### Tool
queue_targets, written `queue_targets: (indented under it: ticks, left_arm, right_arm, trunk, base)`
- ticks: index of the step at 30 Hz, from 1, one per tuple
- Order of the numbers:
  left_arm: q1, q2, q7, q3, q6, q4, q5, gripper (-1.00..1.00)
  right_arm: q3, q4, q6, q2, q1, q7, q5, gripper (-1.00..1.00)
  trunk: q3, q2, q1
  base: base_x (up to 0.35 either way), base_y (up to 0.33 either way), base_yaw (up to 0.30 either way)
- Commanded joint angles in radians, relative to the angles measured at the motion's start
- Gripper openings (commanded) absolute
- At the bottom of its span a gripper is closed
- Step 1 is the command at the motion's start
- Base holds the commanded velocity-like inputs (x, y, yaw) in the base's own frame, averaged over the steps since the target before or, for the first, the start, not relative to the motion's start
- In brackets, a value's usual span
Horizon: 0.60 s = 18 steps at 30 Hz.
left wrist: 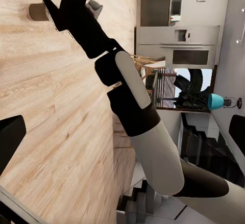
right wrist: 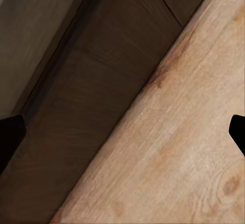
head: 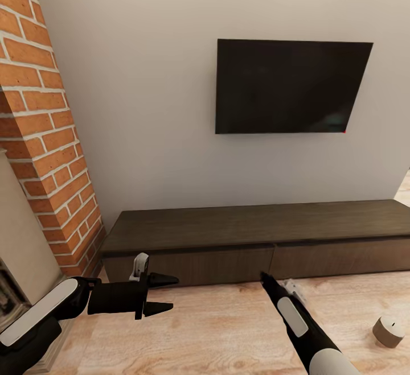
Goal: Place each of the two pumpkins and all three candles from the living room inside a cabinet in the living room (use any cabinet), then make sure every cabinet is closed, and position the cauldron so it is next to a table in the living room.
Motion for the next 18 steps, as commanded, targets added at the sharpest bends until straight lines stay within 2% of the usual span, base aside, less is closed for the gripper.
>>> queue_targets:
  ticks: [1,3,5,6,8,12,18]
  left_arm:
    - [-0.001,0.001,0.01,-0.001,0.0,0.0,0.011,1.0]
    - [-0.001,0.001,0.01,-0.001,0.0,0.0,0.011,1.0]
    - [-0.001,0.001,0.01,-0.001,0.0,-0.001,0.011,1.0]
    - [-0.001,0.001,0.01,-0.001,0.0,-0.002,0.011,1.0]
    - [-0.001,0.001,0.01,-0.001,0.0,-0.003,0.011,1.0]
    - [-0.001,0.001,0.01,-0.001,0.0,-0.004,0.011,1.0]
    - [-0.001,0.001,0.01,-0.002,0.0,-0.004,0.011,1.0]
  right_arm:
    - [-0.005,-0.003,0.003,0.001,0.0,0.072,-0.015,1.0]
    - [-0.006,0.002,0.004,0.001,0.0,0.192,-0.028,1.0]
    - [-0.007,0.008,0.007,-0.001,0.0,0.276,-0.04,1.0]
    - [-0.008,0.01,0.025,-0.004,0.0,0.342,-0.058,1.0]
    - [-0.009,0.012,0.076,-0.005,0.0,0.395,-0.09,1.0]
    - [-0.008,0.013,0.152,-0.003,0.0,0.428,-0.139,1.0]
    - [-0.008,0.013,0.169,-0.003,0.0,0.434,-0.176,1.0]
  trunk:
    - [-0.001,-0.001,0.0]
    - [-0.001,-0.001,0.0]
    - [-0.001,-0.001,0.0]
    - [-0.001,-0.001,0.0]
    - [-0.001,-0.001,0.0]
    - [-0.001,-0.001,0.0]
    - [-0.001,-0.001,0.0]
  base:
    - [0.01,0.0,0.0]
    - [0.089,0.003,0.0]
    - [0.17,0.028,0.0]
    - [0.229,0.063,0.0]
    - [0.247,0.073,0.0]
    - [0.262,0.035,0.0]
    - [0.265,0.004,0.0]
